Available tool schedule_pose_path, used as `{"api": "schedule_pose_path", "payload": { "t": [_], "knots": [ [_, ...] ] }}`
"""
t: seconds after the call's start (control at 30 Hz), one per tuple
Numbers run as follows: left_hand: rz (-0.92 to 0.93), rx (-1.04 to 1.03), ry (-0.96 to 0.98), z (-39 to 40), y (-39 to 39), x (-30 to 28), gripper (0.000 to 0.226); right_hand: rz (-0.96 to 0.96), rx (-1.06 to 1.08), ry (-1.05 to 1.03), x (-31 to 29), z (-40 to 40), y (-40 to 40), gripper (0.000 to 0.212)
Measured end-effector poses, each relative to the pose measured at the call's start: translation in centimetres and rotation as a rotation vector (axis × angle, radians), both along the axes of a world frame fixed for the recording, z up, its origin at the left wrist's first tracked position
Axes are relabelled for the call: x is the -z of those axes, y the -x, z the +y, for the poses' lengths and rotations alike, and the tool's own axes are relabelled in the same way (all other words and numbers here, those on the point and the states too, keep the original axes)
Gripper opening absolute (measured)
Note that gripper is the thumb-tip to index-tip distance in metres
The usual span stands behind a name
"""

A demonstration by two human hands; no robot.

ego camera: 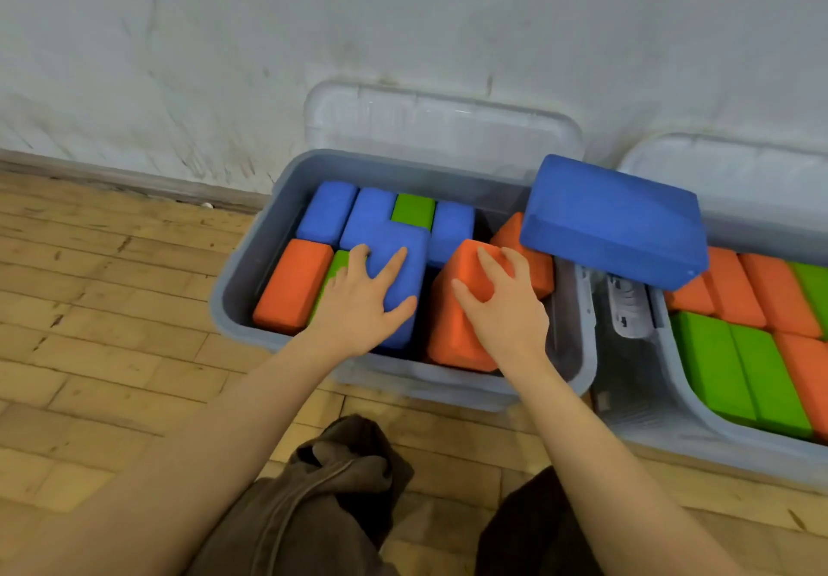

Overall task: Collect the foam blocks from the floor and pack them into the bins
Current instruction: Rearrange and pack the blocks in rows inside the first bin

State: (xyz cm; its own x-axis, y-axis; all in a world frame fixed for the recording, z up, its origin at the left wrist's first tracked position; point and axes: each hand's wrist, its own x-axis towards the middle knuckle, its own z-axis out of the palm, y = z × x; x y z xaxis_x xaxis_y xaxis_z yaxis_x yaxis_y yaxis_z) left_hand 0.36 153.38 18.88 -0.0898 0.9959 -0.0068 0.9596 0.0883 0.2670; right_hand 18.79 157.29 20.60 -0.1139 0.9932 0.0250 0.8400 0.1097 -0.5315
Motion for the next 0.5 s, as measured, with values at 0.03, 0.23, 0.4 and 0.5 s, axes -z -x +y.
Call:
{"api": "schedule_pose_path", "payload": {
  "t": [0.03, 0.23, 0.4, 0.5],
  "knots": [
    [-0.006, 0.012, 0.024, 0.2, 0.0, 0.2, 0.092, -0.019, -0.005, 0.001, 0.3, 0.2, 0.3, 0.057],
    [0.031, 0.045, -0.093, 1.1, 0.5, 1.5, 0.066, -0.112, -0.055, -0.017, 2.0, 1.2, 1.9, 0.058],
    [0.111, 0.093, -0.279, 3.9, 0.6, 2.5, 0.037, -0.073, -0.210, 0.053, 4.8, 2.1, 0.5, 0.049],
    [0.066, 0.092, -0.209, 5.6, 0.0, 3.4, 0.050, -0.088, -0.152, 0.017, 6.0, 3.2, 0.4, 0.048]
  ]
}}
